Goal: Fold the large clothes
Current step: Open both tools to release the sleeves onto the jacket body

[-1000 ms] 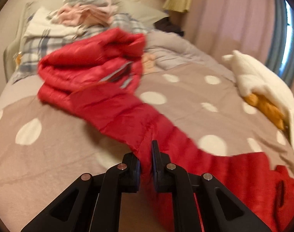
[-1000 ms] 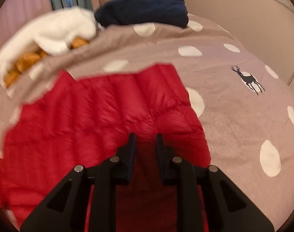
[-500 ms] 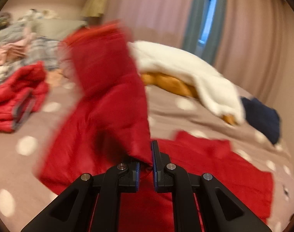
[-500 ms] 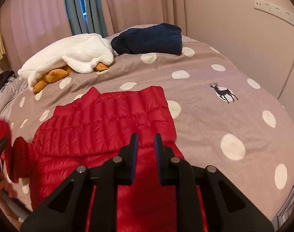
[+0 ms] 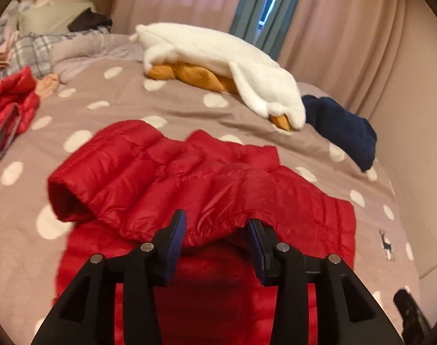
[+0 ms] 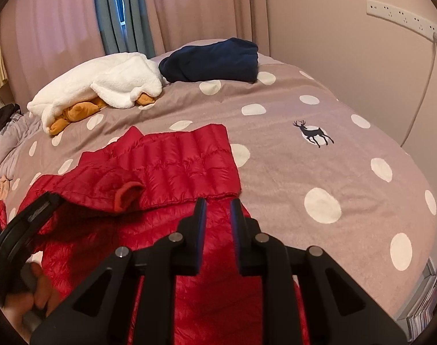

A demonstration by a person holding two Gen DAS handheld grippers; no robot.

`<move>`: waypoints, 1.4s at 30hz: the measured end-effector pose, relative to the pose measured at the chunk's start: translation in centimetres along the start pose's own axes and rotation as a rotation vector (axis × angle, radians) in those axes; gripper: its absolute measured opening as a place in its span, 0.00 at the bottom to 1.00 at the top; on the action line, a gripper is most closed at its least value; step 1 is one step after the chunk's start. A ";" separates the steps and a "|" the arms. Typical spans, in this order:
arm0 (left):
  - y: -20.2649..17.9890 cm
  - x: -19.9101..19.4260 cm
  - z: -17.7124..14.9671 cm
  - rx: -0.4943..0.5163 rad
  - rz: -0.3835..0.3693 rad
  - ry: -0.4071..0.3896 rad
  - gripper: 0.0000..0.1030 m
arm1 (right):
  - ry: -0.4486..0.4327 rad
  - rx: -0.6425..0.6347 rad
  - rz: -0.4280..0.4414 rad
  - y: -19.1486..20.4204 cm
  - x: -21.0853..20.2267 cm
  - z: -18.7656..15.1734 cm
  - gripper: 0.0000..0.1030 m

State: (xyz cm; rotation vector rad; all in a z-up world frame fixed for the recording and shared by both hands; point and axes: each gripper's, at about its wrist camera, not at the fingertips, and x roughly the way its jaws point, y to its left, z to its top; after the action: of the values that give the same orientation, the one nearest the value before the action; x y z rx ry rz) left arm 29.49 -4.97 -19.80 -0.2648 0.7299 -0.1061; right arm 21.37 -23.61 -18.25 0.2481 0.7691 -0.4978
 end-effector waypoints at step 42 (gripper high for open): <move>9.3 -4.9 1.6 -0.077 0.139 -0.155 0.39 | 0.039 -0.217 0.207 16.6 9.5 2.3 0.75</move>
State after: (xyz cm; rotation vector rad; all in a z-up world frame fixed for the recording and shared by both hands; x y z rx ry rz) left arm 27.02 5.22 -18.08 -0.2919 0.5966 0.0738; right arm 37.10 -13.50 -22.90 0.1339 0.8187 -0.2124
